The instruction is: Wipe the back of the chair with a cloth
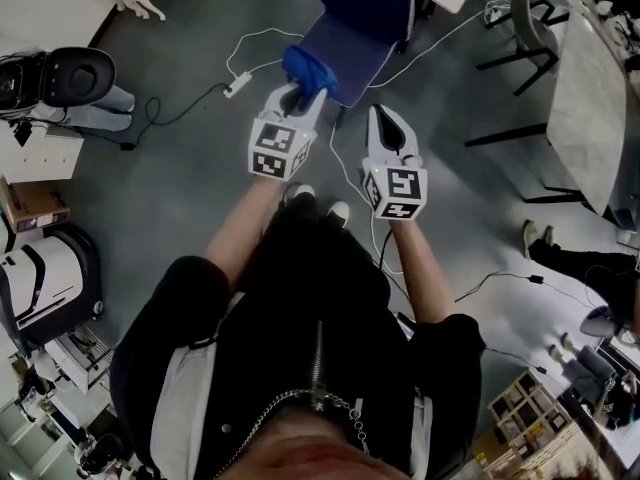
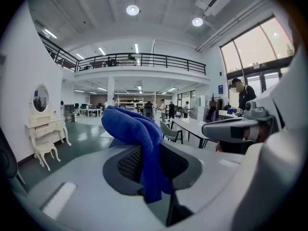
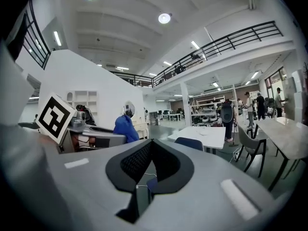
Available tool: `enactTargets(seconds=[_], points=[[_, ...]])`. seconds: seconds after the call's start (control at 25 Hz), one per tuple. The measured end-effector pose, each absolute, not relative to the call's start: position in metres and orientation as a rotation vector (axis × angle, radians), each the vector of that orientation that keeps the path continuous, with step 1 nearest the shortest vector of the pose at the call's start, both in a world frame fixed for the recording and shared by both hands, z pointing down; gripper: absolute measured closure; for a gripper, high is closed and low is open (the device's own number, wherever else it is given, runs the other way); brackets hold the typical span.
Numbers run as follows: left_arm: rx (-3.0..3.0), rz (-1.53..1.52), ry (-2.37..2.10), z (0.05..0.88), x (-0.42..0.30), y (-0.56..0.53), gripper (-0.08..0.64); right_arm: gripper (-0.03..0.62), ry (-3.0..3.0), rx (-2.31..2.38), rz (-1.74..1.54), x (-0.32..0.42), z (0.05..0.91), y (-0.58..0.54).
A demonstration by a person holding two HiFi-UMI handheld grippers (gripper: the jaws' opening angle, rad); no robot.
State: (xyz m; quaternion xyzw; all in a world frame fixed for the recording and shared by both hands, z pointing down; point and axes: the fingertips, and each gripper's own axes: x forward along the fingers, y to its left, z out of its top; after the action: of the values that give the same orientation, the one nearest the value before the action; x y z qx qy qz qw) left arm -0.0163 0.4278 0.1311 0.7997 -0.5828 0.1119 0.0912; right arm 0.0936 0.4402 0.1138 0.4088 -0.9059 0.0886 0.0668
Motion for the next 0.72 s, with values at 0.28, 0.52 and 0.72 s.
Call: enactTargets(seconds=[0.28, 0.52, 0.72], points=[[2.385, 0.326, -1.729, 0.128, -0.023, 0.413, 0.471, 0.589, -2.727, 1.207, 0.288, 0.081, 0.119, 0.431], [2.397, 0.313, -1.695, 0.135, -0.040, 0.369, 0.471, 0.589, -2.705, 1.226, 0.271, 0.063, 0.118, 0.390], [2.430, 0.315, -1.664, 0.136, -0.066, 0.316, 0.471, 0.589, -2.684, 1.244, 0.267, 0.034, 0.117, 0.340]])
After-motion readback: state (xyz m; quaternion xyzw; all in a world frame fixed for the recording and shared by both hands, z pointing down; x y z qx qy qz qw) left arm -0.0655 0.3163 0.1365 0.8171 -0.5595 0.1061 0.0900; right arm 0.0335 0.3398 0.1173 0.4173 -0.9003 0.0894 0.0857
